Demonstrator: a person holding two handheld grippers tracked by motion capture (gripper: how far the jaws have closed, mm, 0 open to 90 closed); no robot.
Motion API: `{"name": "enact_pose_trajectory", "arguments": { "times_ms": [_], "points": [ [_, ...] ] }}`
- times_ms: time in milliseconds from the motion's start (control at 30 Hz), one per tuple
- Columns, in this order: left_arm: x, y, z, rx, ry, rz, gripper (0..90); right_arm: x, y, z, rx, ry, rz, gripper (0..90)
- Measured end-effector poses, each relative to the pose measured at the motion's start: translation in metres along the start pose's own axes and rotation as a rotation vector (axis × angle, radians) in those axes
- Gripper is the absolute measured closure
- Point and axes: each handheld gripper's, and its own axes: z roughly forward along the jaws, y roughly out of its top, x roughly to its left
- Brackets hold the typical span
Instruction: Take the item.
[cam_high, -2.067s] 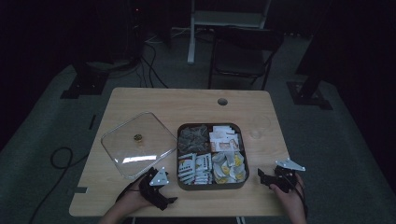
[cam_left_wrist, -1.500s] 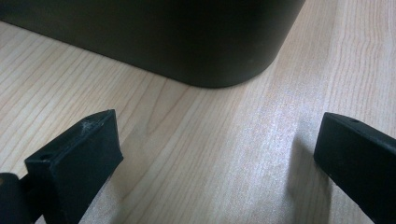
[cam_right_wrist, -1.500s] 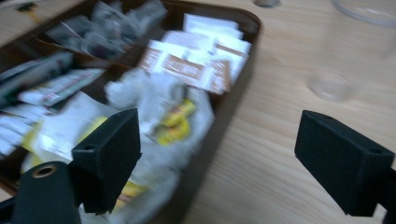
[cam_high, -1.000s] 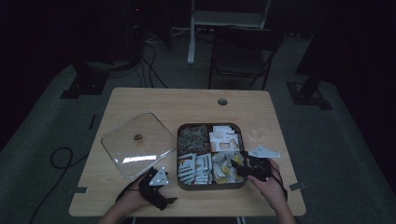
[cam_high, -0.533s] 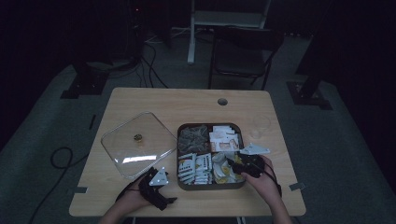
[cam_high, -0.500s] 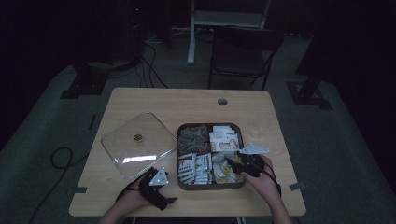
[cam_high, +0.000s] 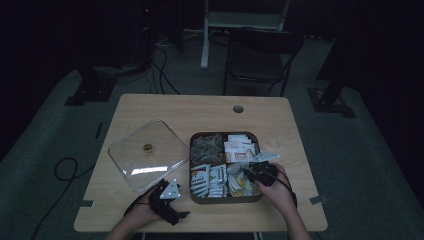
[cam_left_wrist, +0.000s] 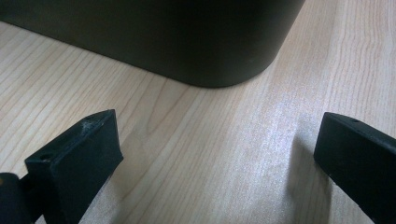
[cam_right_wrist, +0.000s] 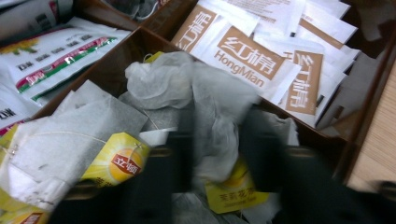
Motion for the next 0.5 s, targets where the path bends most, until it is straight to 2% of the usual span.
{"name": "enact_pose_trajectory", "arguments": {
  "times_ms": [33, 233, 367, 400, 433, 500],
  "points": [
    [0.0, 0.0, 0.0, 0.0, 0.0, 0.0, 1.1, 0.0, 0.0, -0.002, -0.006, 0.013, 0.006, 80.7],
    [0.0, 0.0, 0.0, 0.0, 0.001, 0.001, 1.1, 0.003, 0.003, -0.013, -0.041, 0.031, 0.008, 81.8],
    [0.0, 0.0, 0.0, 0.0, 0.001, 0.001, 1.1, 0.003, 0.005, -0.017, -0.061, 0.027, 0.009, 81.9],
    [0.0, 0.0, 0.0, 0.0, 0.001, 0.001, 1.1, 0.003, 0.006, -0.02, -0.074, 0.025, 0.007, 81.9],
    [0.0, 0.0, 0.0, 0.0, 0.001, 0.001, 1.1, 0.002, 0.008, -0.026, -0.109, 0.011, 0.001, 81.8],
    [0.0, 0.0, 0.0, 0.0, 0.001, 0.001, 1.1, 0.001, 0.011, -0.032, -0.135, 0.013, 0.003, 81.9]
  ]
}}
